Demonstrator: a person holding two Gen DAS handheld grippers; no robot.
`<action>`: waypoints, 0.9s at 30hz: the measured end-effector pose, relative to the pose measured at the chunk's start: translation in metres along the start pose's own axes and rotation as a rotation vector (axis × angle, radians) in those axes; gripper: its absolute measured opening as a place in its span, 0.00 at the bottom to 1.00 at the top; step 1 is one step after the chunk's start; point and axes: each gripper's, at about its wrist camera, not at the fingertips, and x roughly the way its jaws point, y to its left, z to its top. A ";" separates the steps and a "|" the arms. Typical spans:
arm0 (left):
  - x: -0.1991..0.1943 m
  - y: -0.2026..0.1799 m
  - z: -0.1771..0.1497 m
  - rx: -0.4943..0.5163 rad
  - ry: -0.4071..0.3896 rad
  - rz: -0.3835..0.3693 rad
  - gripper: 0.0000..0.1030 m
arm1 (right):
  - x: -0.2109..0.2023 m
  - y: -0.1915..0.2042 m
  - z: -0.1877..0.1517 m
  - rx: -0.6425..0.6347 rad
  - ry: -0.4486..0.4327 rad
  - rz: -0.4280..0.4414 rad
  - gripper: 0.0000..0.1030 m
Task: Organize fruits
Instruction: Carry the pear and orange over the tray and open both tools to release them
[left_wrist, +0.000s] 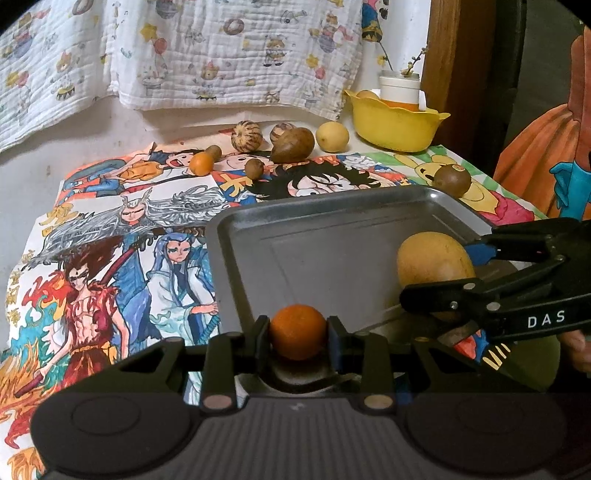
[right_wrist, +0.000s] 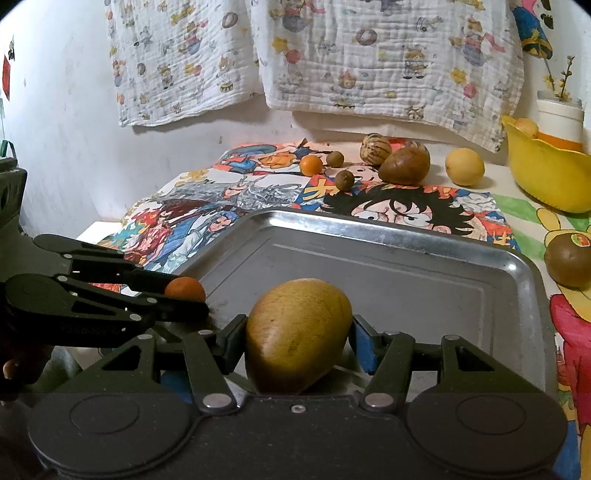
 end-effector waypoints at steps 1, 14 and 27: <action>-0.001 0.000 -0.001 -0.003 -0.001 0.000 0.35 | -0.001 -0.001 0.000 -0.001 -0.003 0.000 0.63; -0.030 -0.010 -0.007 0.034 -0.059 0.029 0.71 | -0.032 -0.002 -0.012 -0.038 -0.032 -0.016 0.86; -0.051 0.002 -0.012 0.043 -0.018 0.065 0.99 | -0.050 -0.006 -0.022 -0.074 -0.016 -0.079 0.99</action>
